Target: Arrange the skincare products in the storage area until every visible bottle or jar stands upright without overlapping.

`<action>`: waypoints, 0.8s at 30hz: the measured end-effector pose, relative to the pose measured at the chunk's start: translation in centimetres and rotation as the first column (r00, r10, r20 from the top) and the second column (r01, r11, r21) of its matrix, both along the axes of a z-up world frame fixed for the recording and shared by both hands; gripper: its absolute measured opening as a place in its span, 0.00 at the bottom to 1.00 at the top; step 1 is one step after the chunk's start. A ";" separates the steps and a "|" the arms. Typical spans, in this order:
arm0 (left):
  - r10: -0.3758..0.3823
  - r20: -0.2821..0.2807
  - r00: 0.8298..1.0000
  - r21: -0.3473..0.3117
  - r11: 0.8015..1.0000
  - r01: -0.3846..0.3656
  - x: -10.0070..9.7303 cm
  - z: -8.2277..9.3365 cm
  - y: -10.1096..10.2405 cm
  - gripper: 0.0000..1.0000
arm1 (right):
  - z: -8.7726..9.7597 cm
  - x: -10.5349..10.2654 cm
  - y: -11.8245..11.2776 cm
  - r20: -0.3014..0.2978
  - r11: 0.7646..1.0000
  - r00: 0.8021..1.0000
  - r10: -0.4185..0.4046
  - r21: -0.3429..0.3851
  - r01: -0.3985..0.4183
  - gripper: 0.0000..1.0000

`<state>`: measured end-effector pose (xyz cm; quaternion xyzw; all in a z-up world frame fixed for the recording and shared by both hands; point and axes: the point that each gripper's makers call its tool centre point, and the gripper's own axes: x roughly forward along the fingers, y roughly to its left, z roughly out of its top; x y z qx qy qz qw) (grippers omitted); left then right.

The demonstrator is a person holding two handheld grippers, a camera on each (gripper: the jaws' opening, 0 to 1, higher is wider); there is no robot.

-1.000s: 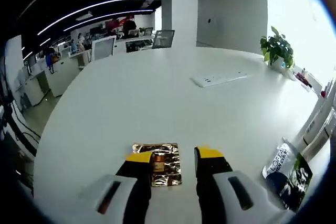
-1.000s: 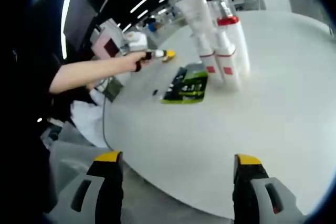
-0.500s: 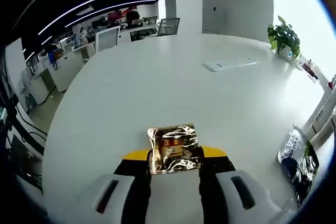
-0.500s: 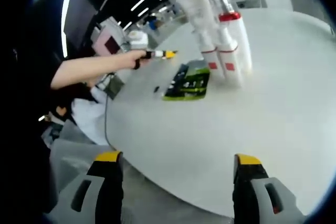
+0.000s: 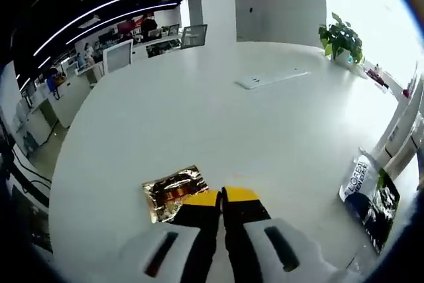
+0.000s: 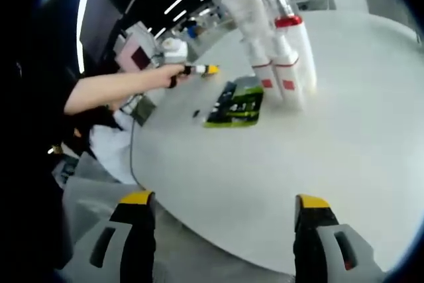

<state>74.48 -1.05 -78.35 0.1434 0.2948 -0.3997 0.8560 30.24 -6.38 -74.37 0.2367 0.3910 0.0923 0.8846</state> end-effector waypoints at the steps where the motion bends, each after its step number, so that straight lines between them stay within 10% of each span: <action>1: 0.048 0.033 0.998 -0.081 0.996 -0.045 0.8 1.5 0.5 0.18 | 0.0 0.0 -0.1 0.001 1.000 1.000 -0.006 0.001 0.006 0.89; 3: 0.031 0.053 0.998 -0.058 0.998 -0.028 1.6 2.2 1.8 0.35 | 0.0 0.0 -0.3 -0.001 1.000 1.000 -0.015 0.005 0.015 0.89; 5: -0.146 0.095 0.985 0.038 0.989 0.143 2.2 2.2 2.2 0.49 | 0.0 0.0 -0.3 -0.001 1.000 1.000 -0.018 0.008 0.018 0.89; 8: -0.278 -0.023 0.960 0.243 0.930 0.276 2.4 0.1 4.3 0.56 | -0.1 -0.1 0.0 -0.006 1.000 1.000 -0.008 0.011 0.008 0.89; 17: -0.281 -0.221 0.934 0.282 0.898 0.337 1.7 -0.6 3.7 0.56 | -0.5 -0.3 0.1 -0.023 1.000 1.000 -0.003 0.011 0.003 0.89; 24: -0.425 -0.236 0.874 0.334 0.809 0.484 2.7 -0.9 1.8 0.59 | -0.6 -0.4 0.0 -0.032 1.000 0.999 -0.004 0.009 0.005 0.89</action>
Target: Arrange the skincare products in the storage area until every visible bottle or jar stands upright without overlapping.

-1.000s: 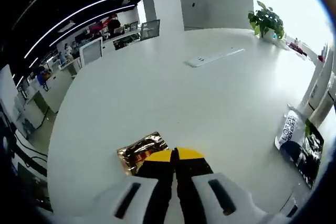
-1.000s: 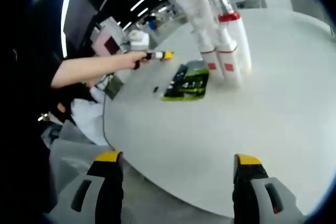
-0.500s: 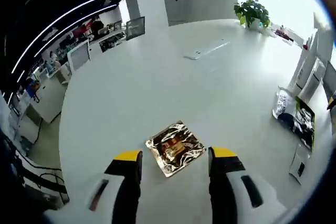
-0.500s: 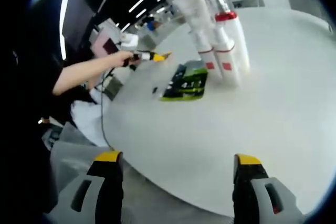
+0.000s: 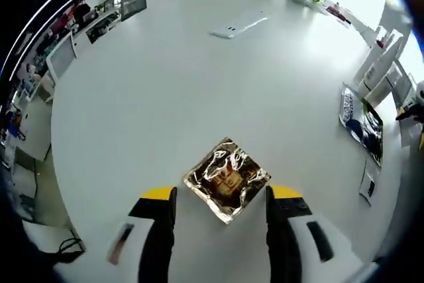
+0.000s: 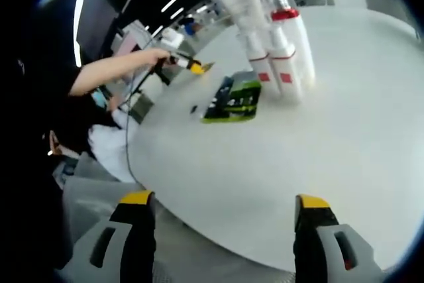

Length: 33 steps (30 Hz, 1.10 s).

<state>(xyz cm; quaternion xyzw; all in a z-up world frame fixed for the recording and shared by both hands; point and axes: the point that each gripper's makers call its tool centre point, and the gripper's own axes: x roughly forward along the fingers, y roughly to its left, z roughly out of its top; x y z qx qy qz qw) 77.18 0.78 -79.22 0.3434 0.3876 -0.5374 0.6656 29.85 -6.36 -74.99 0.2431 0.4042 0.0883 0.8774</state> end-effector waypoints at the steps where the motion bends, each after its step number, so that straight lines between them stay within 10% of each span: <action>1: -0.018 -0.003 1.000 -0.002 1.000 0.018 -0.1 0.0 -0.3 0.59 | 0.0 0.0 -0.1 0.000 1.000 1.000 -0.003 0.000 0.003 0.89; 33: 0.019 -0.080 0.997 0.036 0.999 -0.016 -1.2 -0.4 -0.1 0.22 | 0.0 0.0 0.2 -0.003 1.000 1.000 0.010 0.004 -0.010 0.88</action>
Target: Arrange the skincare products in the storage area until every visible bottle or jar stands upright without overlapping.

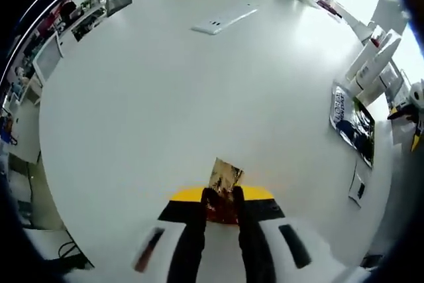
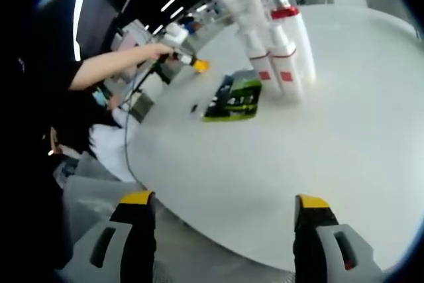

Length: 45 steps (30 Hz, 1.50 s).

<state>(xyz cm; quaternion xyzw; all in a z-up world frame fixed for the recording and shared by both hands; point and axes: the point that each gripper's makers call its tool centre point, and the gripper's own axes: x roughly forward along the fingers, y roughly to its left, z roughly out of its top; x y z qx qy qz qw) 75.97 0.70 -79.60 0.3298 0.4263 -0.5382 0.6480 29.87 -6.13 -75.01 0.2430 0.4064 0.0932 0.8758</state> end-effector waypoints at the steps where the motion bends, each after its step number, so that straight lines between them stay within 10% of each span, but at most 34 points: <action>1: 0.007 -0.010 1.000 -0.002 1.000 -0.008 -0.2 0.0 0.0 0.18 | 0.0 0.0 0.0 0.002 1.000 1.000 0.002 0.000 -0.002 0.88; 10: 0.078 -0.021 0.997 -0.054 0.995 -0.079 -2.4 0.9 1.2 0.10 | 0.8 0.5 0.3 0.030 1.000 0.999 0.020 -0.006 -0.020 0.88; 23: 0.102 0.015 0.995 -0.242 0.966 -0.095 -9.4 9.1 1.9 0.10 | 5.8 4.5 2.7 0.185 0.993 0.977 0.107 0.024 -0.113 0.79; 45: 0.026 0.113 0.993 -0.424 0.906 0.024 -19.6 18.2 2.3 0.10 | 15.1 8.1 7.8 0.424 0.961 0.868 0.258 -0.020 -0.275 0.54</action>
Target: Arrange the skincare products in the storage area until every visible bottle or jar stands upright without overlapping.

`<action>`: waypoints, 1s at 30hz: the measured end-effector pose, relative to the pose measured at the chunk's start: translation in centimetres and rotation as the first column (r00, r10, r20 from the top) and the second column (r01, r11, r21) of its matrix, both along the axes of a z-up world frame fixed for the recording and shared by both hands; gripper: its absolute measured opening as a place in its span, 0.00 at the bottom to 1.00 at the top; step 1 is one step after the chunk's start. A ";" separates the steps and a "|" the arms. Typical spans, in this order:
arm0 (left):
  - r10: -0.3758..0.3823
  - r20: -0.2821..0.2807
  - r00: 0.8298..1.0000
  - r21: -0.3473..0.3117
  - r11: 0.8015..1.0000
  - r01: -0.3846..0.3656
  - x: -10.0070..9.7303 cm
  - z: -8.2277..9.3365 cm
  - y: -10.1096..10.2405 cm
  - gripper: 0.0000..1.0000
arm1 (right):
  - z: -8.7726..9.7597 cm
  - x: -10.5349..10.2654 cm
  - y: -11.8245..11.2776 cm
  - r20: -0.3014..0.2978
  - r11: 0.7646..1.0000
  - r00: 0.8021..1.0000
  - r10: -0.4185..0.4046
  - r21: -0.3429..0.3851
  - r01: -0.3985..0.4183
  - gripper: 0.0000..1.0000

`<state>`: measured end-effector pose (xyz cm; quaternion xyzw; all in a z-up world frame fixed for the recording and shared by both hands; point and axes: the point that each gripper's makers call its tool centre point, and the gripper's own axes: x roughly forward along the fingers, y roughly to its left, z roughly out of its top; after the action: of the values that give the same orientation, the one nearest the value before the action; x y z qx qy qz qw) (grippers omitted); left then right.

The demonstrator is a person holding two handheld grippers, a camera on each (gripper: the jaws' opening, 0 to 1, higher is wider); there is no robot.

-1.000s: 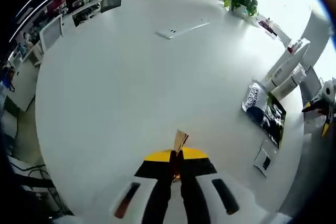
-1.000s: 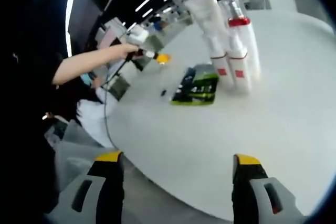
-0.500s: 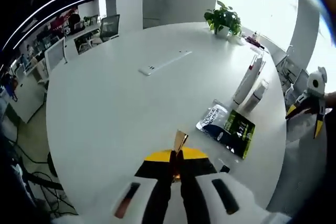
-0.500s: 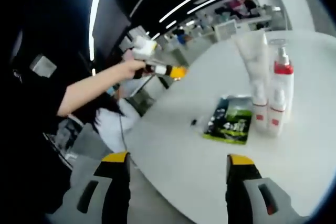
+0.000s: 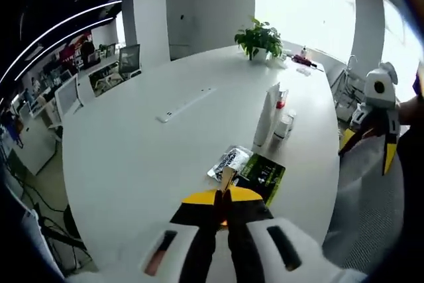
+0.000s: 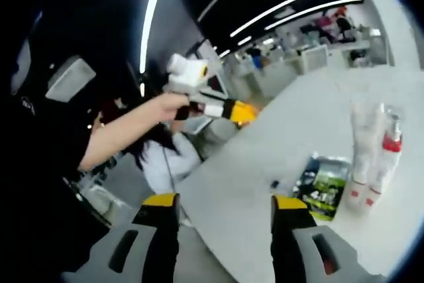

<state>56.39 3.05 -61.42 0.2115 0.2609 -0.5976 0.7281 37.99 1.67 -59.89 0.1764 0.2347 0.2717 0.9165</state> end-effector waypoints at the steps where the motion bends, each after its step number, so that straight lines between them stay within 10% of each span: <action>1: -0.002 0.004 1.000 -0.008 1.000 0.002 -0.5 0.5 0.1 0.10 | 0.4 0.2 0.0 0.010 1.000 1.000 0.002 -0.002 -0.002 0.52; 22: 0.002 0.088 0.996 -0.274 0.962 0.022 -7.4 11.1 1.2 0.10 | 13.3 2.8 1.3 0.290 0.996 0.953 0.088 -0.059 -0.074 0.39; 30: -0.018 0.135 0.991 -0.310 0.949 0.059 -9.4 13.4 1.0 0.10 | 14.9 2.2 2.4 0.340 0.987 0.928 0.153 -0.106 -0.123 0.27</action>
<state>46.95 4.04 -48.06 0.1373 0.1105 -0.6303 0.7561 40.19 4.07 -45.00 0.0705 0.0924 0.3522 0.9287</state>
